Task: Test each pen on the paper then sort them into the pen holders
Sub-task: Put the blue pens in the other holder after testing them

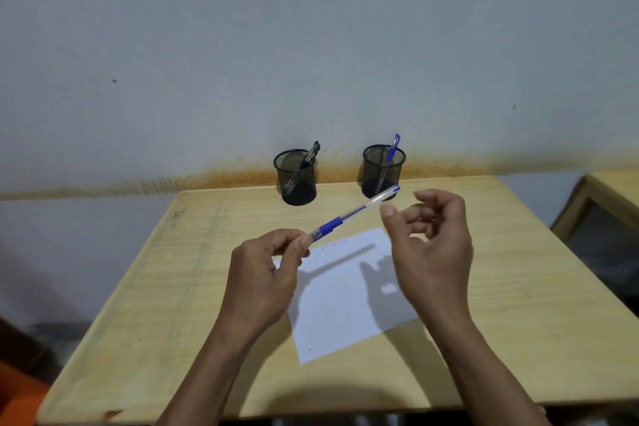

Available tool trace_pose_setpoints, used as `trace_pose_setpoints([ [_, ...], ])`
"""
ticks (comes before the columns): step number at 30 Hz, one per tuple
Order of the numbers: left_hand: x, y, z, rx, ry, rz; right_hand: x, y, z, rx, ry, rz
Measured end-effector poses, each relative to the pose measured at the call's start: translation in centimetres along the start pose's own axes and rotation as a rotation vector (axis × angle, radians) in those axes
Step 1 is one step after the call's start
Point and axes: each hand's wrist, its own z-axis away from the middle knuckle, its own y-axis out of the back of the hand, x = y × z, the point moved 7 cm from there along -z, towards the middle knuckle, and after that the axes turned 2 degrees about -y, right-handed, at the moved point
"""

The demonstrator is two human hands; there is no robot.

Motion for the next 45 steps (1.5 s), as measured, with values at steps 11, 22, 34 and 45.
trace_pose_setpoints([
  [11,2.1,-4.7,-3.4,-0.158,0.057,0.037,0.0,-2.9,-0.8,-0.219,0.897,0.635],
  [22,2.6,-9.9,-10.6,-0.033,0.042,0.075,2.9,0.4,-11.6,0.055,0.486,0.354],
  [34,-2.6,-19.6,-19.2,-0.144,0.084,-0.143,8.9,-0.6,-23.3,0.201,-0.193,0.123],
  [45,-3.6,-20.4,-19.7,-0.099,0.053,-0.116,14.1,-3.5,-22.8,0.042,-0.373,0.291],
])
